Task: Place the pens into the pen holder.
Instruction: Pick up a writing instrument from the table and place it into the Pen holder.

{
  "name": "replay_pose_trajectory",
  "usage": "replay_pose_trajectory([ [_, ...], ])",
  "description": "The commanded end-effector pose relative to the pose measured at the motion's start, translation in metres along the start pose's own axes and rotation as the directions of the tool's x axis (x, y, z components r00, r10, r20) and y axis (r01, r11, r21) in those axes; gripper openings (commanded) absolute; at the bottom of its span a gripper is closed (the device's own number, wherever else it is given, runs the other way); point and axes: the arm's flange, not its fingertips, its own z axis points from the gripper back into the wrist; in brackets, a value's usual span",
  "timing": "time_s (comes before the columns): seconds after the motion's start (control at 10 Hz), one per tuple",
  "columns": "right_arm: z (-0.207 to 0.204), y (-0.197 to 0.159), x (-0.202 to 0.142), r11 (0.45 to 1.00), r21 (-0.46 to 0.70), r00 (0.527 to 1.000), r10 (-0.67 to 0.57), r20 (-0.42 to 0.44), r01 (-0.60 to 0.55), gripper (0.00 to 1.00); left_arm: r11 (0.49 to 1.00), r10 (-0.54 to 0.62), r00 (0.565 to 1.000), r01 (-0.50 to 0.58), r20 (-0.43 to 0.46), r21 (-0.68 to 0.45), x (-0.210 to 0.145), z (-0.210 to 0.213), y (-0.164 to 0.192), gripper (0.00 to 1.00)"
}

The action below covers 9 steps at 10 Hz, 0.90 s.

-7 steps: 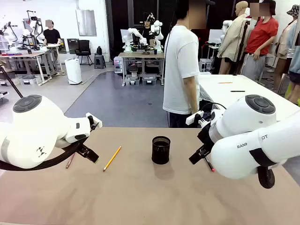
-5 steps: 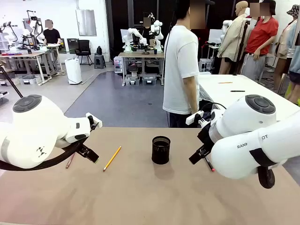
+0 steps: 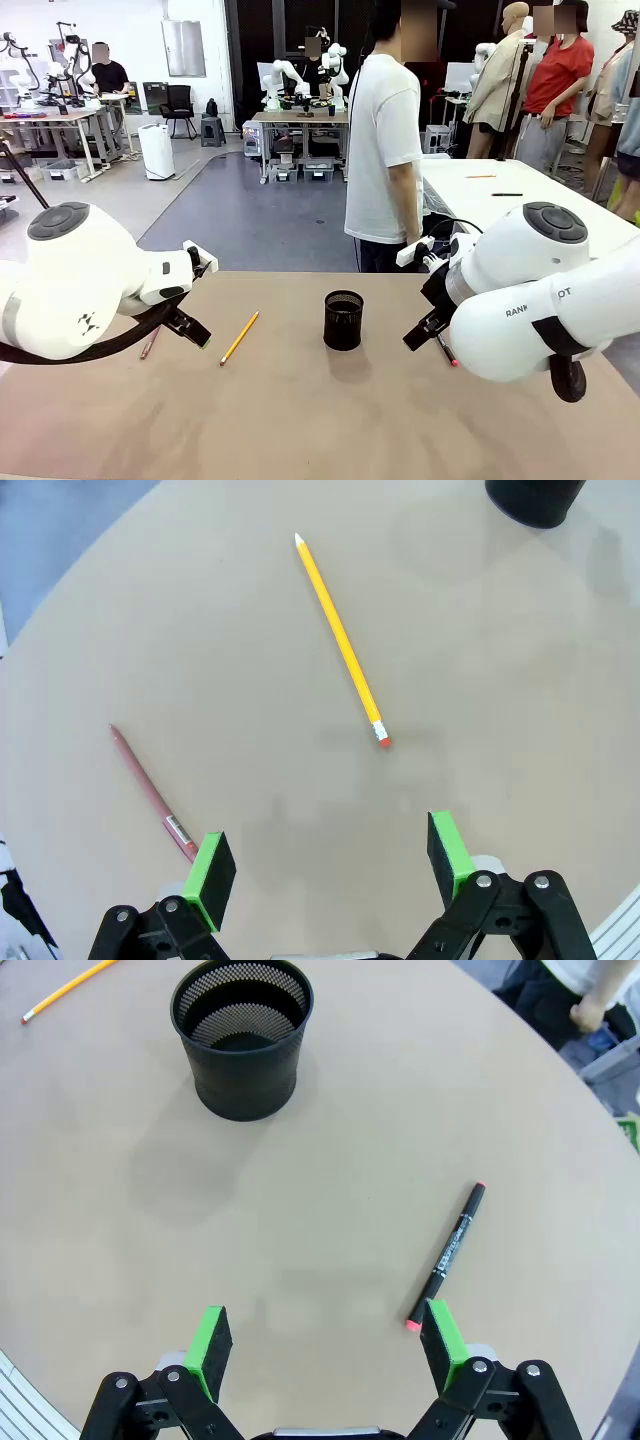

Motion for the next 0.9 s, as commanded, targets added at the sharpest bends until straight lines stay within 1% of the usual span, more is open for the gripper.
replay_pose_trajectory([
  [0.0,0.0001,-0.0001,0.0000,1.000,0.000,1.000,-0.001,0.000,0.001,1.00,1.000,0.000,1.000,0.000,0.000,0.000,0.0000,0.0001,0.0003,1.00],
  [0.8,0.0001,-0.0001,0.0000,1.000,0.000,1.000,-0.001,0.000,0.001,1.00,1.000,0.000,1.000,0.000,0.000,0.000,0.0000,0.0001,0.0003,1.00],
])
